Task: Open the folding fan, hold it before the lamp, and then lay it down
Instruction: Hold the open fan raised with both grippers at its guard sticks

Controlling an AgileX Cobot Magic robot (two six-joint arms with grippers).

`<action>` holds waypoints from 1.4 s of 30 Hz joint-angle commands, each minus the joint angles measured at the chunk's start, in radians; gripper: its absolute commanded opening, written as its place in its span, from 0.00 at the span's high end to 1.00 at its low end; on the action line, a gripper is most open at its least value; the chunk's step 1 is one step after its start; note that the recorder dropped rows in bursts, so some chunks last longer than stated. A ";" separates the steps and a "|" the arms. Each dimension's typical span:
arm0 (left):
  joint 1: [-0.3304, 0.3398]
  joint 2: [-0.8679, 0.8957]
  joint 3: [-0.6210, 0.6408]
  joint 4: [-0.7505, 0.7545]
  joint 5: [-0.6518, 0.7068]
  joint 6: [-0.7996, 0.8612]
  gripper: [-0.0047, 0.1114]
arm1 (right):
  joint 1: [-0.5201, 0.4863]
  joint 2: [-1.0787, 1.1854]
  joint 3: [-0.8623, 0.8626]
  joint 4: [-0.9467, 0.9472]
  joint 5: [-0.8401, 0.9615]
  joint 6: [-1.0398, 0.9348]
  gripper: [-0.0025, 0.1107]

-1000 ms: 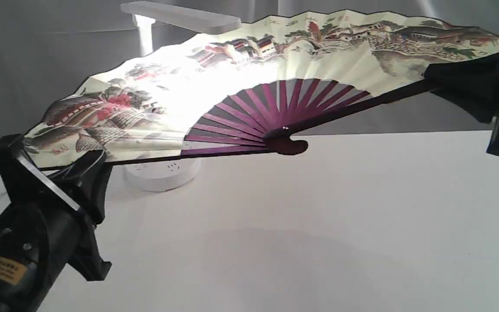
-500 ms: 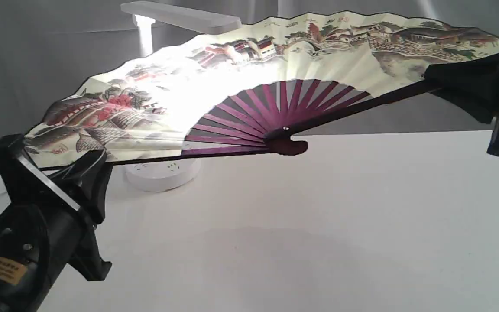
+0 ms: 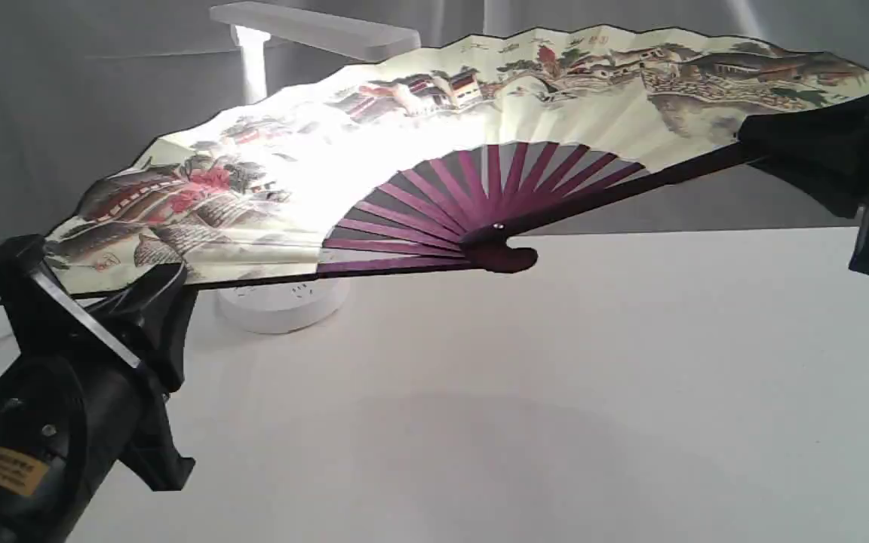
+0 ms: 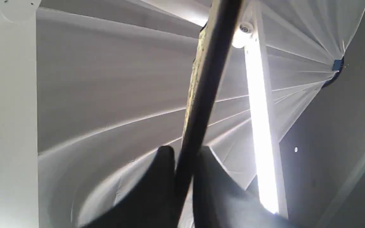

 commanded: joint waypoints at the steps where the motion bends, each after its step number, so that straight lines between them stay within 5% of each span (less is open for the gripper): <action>1: 0.036 -0.021 0.013 -0.241 -0.106 -0.043 0.96 | -0.030 -0.002 -0.001 0.039 -0.182 -0.052 0.98; 42: 0.036 -0.025 0.013 -0.223 -0.106 -0.103 0.96 | -0.030 -0.002 -0.001 0.036 -0.181 -0.049 0.98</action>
